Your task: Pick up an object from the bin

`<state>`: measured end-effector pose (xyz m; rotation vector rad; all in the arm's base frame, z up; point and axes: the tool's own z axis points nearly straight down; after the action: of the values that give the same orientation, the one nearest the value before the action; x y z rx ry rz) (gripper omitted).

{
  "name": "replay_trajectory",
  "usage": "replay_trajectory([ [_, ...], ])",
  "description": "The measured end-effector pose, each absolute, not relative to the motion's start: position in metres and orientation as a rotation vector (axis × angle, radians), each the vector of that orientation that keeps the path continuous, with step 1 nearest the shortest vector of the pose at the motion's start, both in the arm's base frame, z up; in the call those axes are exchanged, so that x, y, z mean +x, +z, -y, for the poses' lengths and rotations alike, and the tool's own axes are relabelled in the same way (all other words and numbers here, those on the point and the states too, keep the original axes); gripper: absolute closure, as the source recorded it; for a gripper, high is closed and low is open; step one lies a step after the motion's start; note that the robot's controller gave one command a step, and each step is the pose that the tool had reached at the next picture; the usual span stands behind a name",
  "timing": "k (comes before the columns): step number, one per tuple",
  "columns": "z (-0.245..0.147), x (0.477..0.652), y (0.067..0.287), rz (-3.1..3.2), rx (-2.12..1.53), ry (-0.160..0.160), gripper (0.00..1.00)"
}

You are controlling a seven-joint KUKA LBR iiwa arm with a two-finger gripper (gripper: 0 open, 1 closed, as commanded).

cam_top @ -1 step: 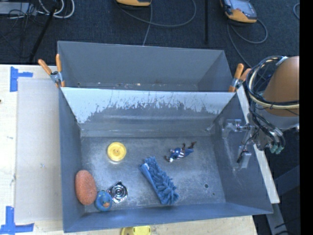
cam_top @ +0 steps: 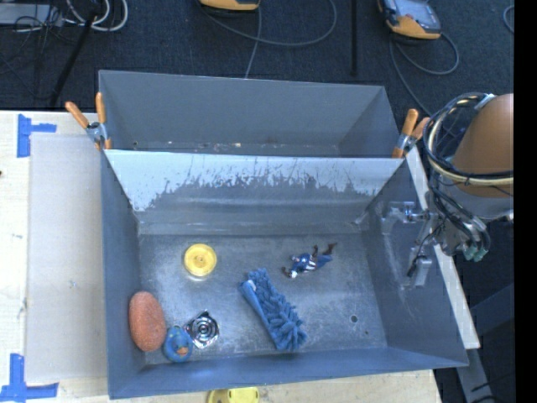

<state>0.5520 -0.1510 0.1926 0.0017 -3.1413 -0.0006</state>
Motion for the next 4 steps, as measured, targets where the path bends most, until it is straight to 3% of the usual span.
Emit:
replay_trajectory([
  [1,0.134,0.586,0.147,3.150,0.068,0.004,0.00],
  [2,0.085,0.586,0.104,3.136,0.148,-0.001,0.00],
  [3,0.067,0.586,0.090,3.139,0.092,-0.006,0.00],
  [4,0.067,0.605,0.070,3.133,-0.239,0.001,1.00],
])
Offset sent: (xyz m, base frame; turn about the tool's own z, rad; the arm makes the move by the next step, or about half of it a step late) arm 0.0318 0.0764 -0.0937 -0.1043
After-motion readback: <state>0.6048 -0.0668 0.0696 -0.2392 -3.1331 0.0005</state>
